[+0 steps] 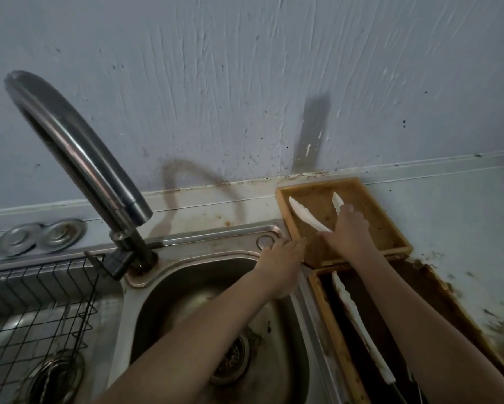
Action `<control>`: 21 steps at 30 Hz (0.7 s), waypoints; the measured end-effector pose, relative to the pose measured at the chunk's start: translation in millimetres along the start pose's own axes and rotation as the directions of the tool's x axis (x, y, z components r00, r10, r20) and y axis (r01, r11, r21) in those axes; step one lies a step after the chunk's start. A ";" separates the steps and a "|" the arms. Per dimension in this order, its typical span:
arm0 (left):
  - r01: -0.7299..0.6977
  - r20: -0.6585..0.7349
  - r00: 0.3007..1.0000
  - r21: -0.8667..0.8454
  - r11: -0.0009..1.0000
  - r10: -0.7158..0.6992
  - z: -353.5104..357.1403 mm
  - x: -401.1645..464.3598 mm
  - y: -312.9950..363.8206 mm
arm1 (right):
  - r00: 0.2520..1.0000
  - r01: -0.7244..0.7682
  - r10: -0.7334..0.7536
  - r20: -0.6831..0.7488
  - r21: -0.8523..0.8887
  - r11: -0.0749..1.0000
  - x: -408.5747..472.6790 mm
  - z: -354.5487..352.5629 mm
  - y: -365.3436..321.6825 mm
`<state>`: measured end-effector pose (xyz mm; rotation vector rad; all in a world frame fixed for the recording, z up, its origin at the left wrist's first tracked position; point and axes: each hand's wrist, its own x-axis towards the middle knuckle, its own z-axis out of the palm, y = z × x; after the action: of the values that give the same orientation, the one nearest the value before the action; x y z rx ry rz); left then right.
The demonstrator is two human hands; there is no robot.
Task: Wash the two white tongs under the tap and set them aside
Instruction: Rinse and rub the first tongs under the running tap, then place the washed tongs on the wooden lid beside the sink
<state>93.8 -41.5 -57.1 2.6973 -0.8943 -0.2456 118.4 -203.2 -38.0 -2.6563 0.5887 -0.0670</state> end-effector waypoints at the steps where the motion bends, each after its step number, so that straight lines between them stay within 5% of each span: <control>1: -0.011 0.021 1.000 0.016 1.000 0.011 2.5 0.3 -1.0 | 1.000 0.013 -0.013 -0.009 0.003 1.000 2.1 3.5 0.7; 8: -0.045 0.086 0.995 -0.010 0.999 0.045 -0.4 -6.4 -1.4 | 0.990 0.122 -0.131 0.042 0.177 0.977 1.6 11.5 4.4; 14: -0.165 -0.002 0.986 0.006 0.986 0.165 -0.9 -37.1 8.9 | 0.898 0.377 -0.339 -0.280 0.097 0.921 -49.1 -9.9 30.0; 21: -0.254 -0.012 0.967 0.080 0.964 0.256 18.6 -65.8 27.1 | 0.967 0.236 -0.240 -0.085 -0.059 0.970 -136.4 -14.6 69.1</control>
<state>21.9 -26.4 -61.3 2.6106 -1.2546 -0.1273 -34.8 -209.3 -47.1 -2.7713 0.2988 -0.2491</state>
